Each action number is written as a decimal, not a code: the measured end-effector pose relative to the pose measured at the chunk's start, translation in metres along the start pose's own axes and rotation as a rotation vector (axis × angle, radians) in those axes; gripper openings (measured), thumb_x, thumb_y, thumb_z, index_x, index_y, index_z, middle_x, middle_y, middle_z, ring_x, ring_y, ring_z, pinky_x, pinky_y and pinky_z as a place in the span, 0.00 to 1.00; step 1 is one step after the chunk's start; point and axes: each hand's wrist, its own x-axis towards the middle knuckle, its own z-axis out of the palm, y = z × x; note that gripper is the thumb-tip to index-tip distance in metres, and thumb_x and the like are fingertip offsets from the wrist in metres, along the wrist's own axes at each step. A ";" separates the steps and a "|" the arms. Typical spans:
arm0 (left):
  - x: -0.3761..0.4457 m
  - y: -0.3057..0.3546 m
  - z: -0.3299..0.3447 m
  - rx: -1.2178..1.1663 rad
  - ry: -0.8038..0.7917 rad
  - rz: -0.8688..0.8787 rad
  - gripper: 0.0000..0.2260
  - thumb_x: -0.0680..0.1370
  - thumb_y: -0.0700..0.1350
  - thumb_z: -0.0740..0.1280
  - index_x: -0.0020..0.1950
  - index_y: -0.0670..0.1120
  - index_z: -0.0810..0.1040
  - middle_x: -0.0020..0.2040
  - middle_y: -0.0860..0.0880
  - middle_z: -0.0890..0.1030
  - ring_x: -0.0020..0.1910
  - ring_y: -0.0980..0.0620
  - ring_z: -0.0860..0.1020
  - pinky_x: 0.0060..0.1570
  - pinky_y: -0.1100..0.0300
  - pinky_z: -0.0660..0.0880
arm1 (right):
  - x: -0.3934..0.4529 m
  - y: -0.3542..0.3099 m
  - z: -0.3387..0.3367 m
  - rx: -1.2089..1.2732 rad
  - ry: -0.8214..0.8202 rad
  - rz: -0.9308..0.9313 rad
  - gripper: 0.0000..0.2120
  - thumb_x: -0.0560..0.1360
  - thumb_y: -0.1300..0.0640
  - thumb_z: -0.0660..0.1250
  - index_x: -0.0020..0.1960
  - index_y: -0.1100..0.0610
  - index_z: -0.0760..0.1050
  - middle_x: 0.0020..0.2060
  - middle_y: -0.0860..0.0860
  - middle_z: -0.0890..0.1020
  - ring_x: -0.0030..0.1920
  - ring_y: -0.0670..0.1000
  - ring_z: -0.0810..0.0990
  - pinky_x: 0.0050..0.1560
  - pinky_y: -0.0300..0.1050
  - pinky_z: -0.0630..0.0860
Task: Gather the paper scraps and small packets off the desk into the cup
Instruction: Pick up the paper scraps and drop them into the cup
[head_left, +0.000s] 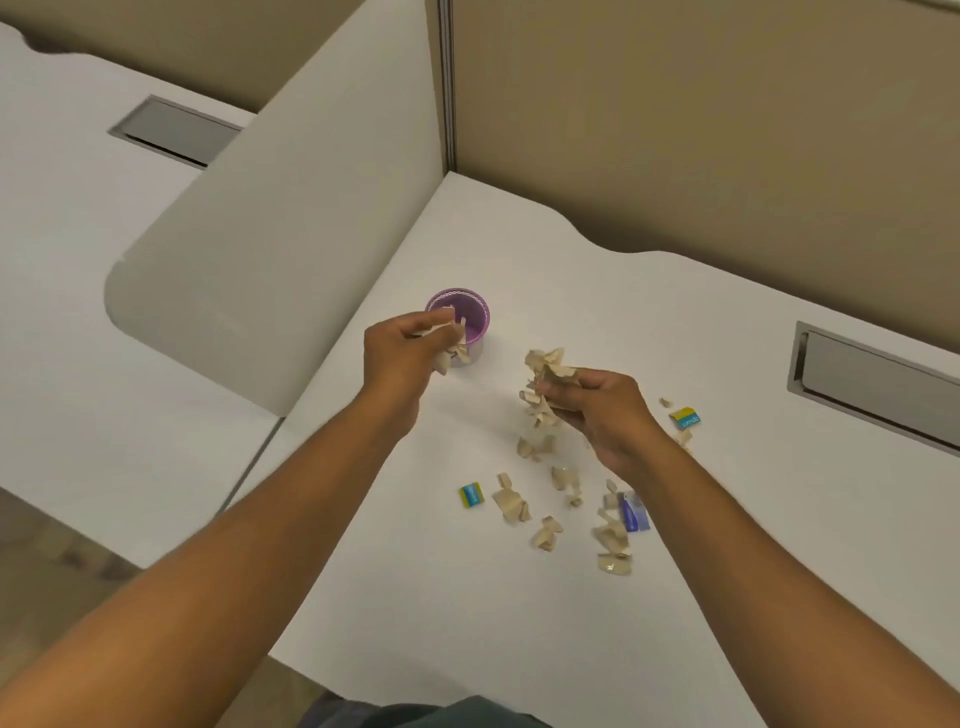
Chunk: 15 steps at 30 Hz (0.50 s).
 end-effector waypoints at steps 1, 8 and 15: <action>0.008 0.006 -0.002 0.001 0.019 0.011 0.12 0.72 0.39 0.81 0.56 0.43 0.88 0.47 0.47 0.87 0.38 0.51 0.81 0.49 0.55 0.80 | 0.008 -0.011 0.012 0.003 -0.017 -0.032 0.07 0.72 0.64 0.77 0.50 0.66 0.85 0.50 0.59 0.88 0.55 0.56 0.87 0.50 0.38 0.83; 0.044 0.020 0.004 -0.055 0.175 -0.054 0.14 0.73 0.35 0.79 0.57 0.39 0.86 0.57 0.41 0.87 0.59 0.39 0.86 0.62 0.47 0.83 | 0.070 -0.059 0.093 -0.177 0.051 -0.269 0.04 0.73 0.62 0.77 0.48 0.61 0.87 0.45 0.57 0.88 0.50 0.61 0.87 0.56 0.52 0.84; 0.045 0.003 -0.010 -0.072 0.286 -0.073 0.12 0.73 0.38 0.79 0.56 0.44 0.88 0.54 0.46 0.88 0.54 0.45 0.87 0.57 0.52 0.84 | 0.101 -0.042 0.112 -0.638 0.047 -0.451 0.10 0.72 0.62 0.71 0.49 0.52 0.88 0.43 0.47 0.88 0.44 0.49 0.85 0.43 0.41 0.82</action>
